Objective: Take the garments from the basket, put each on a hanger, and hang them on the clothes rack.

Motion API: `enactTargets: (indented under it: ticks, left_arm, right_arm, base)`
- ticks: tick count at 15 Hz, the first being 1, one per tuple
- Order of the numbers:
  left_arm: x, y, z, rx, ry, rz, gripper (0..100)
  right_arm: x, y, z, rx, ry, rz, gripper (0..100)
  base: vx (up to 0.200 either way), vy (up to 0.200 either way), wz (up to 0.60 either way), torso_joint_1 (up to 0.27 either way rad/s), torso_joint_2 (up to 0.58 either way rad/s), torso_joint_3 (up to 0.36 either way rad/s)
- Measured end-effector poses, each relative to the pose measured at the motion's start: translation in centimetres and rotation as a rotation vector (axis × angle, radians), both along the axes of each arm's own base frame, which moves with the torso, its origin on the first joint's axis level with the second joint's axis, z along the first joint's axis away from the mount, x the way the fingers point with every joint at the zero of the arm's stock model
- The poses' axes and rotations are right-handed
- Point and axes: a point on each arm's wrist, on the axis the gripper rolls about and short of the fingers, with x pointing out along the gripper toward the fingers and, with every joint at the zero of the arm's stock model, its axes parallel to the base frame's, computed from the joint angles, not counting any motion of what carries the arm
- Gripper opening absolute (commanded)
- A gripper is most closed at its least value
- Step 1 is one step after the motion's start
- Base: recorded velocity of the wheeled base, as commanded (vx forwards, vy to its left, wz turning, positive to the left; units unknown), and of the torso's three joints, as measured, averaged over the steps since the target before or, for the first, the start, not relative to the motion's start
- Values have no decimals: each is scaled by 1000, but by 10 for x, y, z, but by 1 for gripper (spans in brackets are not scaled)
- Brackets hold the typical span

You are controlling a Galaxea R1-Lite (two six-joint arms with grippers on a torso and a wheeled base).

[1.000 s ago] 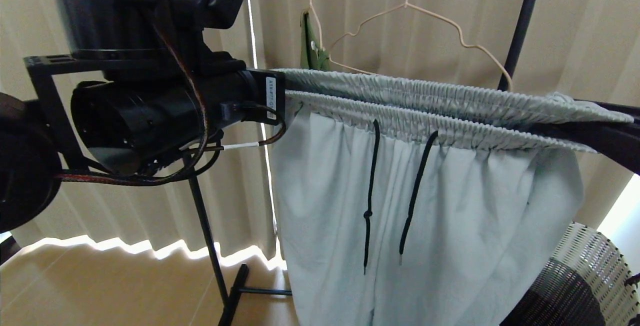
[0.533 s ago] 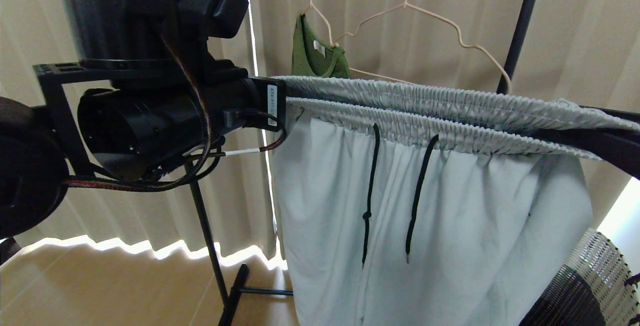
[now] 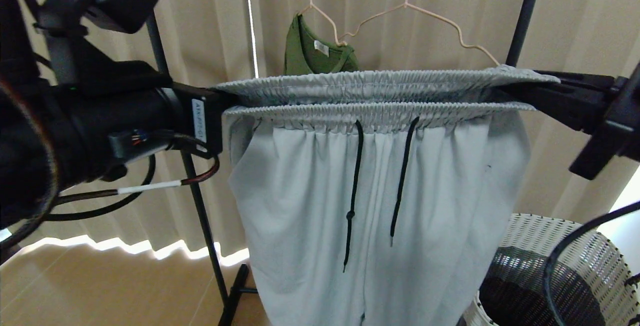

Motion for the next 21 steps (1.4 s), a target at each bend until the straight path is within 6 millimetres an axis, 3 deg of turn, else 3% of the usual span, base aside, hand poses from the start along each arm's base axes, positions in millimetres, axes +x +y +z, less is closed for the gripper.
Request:
enactTargets:
  ticks: [5,9,17,21]
  left_arm:
    - [-59,20,8,28,-9,-143,0]
    - [-81,26,1,39,-20,-230,0]
    - [-84,28,0,35,-25,-241,0]
    - [-60,27,15,-2,-76,-121,0]
  right_arm:
    - [48,29,2,34,-51,-7,0]
    - [76,45,-3,25,-37,-12,0]
    - [85,50,-14,5,-5,-21,0]
    - [69,40,-8,16,-24,-25,0]
  base:
    - [0,0,0,0,0,0]
    - [0,0,0,0,0,0]
    - [0,0,0,0,0,0]
    - [0,0,0,0,0,0]
